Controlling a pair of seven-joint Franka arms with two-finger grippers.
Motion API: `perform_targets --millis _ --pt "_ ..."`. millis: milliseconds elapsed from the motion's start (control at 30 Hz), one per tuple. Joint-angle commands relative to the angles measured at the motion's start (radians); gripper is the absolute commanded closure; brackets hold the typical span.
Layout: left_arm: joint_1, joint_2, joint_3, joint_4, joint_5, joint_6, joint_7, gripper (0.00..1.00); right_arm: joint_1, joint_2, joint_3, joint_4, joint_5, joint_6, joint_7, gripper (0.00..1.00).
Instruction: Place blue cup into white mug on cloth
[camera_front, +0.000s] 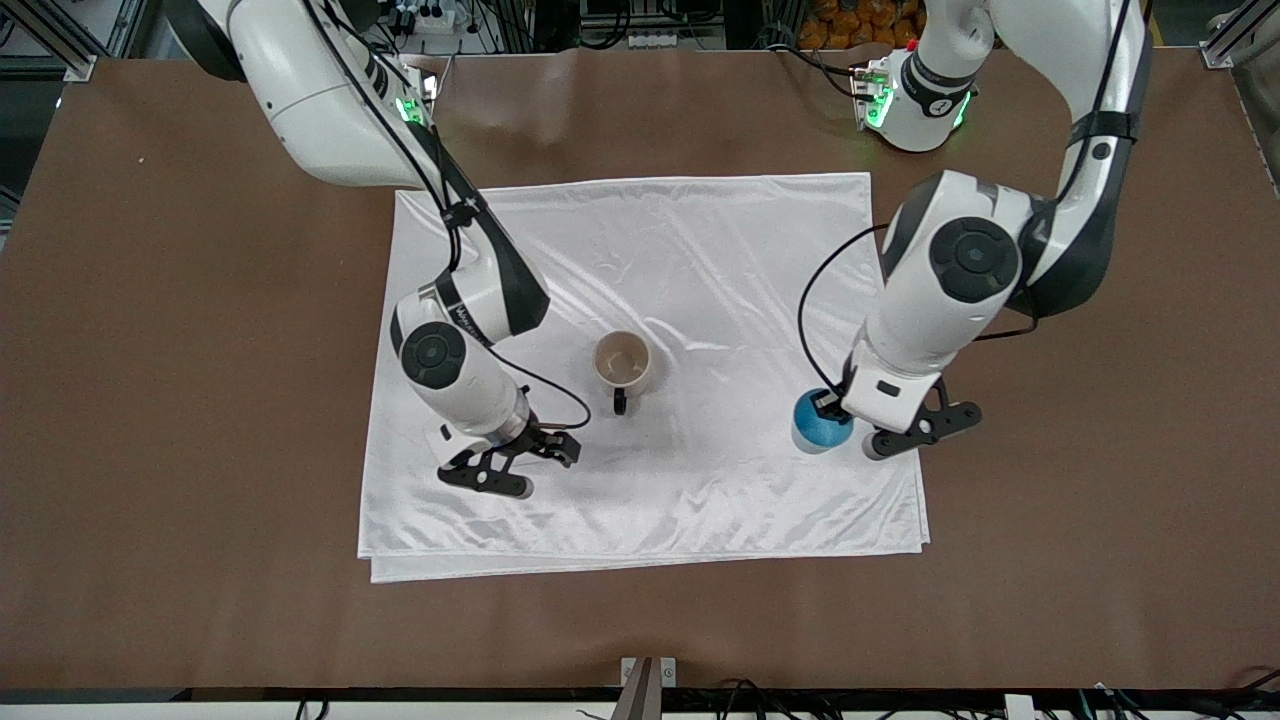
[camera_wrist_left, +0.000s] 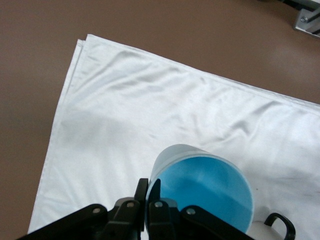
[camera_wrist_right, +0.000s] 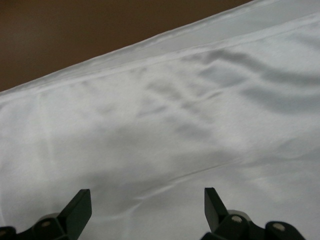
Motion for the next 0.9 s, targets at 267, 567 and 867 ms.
perform_targets --millis 267,567,867 --pt "-0.153 0.000 0.008 0.028 0.079 -0.024 -0.118 1.00 -0.179 -0.019 0.007 0.008 -0.014 -0.078 -0.172 0.00" --pt "-0.232 0.063 0.005 0.092 0.076 -0.022 -0.213 1.00 -0.316 -0.032 0.008 0.007 -0.014 -0.115 -0.389 0.00" --pt "-0.264 0.130 0.005 0.148 0.073 -0.016 -0.222 1.00 -0.411 -0.032 0.008 0.005 -0.014 -0.141 -0.548 0.00"
